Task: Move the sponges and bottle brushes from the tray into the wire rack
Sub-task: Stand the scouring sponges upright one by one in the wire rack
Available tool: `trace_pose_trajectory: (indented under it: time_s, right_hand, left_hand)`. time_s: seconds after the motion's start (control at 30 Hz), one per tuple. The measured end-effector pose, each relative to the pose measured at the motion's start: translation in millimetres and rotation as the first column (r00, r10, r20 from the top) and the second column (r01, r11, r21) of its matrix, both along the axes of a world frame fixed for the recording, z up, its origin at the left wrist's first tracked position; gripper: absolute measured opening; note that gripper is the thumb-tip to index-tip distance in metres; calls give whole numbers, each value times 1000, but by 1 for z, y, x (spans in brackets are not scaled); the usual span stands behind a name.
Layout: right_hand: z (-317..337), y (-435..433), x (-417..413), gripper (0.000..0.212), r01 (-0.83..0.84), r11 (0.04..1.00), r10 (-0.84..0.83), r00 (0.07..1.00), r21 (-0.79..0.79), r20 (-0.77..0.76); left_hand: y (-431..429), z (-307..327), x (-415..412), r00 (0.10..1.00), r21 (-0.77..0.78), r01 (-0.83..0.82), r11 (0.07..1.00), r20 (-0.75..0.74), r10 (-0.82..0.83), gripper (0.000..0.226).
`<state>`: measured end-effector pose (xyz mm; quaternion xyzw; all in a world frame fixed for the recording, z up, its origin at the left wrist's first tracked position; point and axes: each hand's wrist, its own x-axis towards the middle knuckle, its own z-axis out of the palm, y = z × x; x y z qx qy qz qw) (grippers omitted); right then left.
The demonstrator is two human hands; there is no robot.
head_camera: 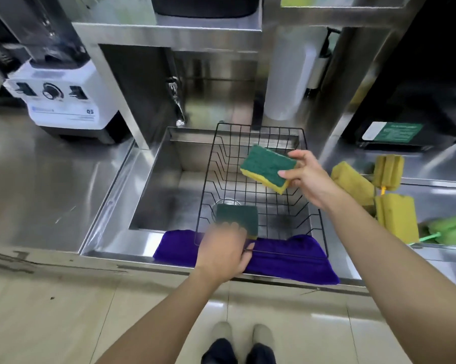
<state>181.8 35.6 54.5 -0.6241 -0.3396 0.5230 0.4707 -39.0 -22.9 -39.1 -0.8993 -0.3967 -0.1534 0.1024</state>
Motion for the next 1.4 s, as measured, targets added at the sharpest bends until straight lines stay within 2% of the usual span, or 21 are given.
trace_pose_trajectory:
  time_s: [0.3,0.43,0.67,0.8,0.93,1.0,1.07,1.2,1.4]
  right_hand:
    - [-44,36,-35,44,-105,982,130,980,-158,151]
    - [-56,39,-38,42,-114,980,147,968,-160,206]
    - [-69,35,-48,41,-253,936,318,907,-246,277]
    - [-74,35,-46,42,-327,894,435,796,-305,422]
    - [-74,34,-47,46,-346,876,482,674,-337,560]
    - [-68,33,-49,52,-315,891,453,632,-326,629]
    - [-59,30,-51,53,-295,912,411,635,-286,654]
    - [-41,19,-35,42,-276,939,336,617,-205,712]
    - [-18,-12,26,34,-98,988,155,566,-120,810]
  left_hand:
    - [-2,-6,-1,998,14,-22,1000,51,21,28]
    - [-2,-8,-1,997,6,-16,1000,79,16,28]
    - [-2,-7,-1,994,20,-16,1000,105,14,27]
    - [-1,-8,-1,994,11,-9,1000,107,8,27]
    - [-1,-8,0,995,-15,13,1000,97,-11,27]
    - [0,-8,0,996,-31,29,999,87,-27,27]
    - [0,-5,1,998,-55,47,997,52,-44,29]
    - [-11,4,29,990,-108,109,988,-76,-117,43]
    - [-36,9,88,974,-177,176,968,-113,-198,44]
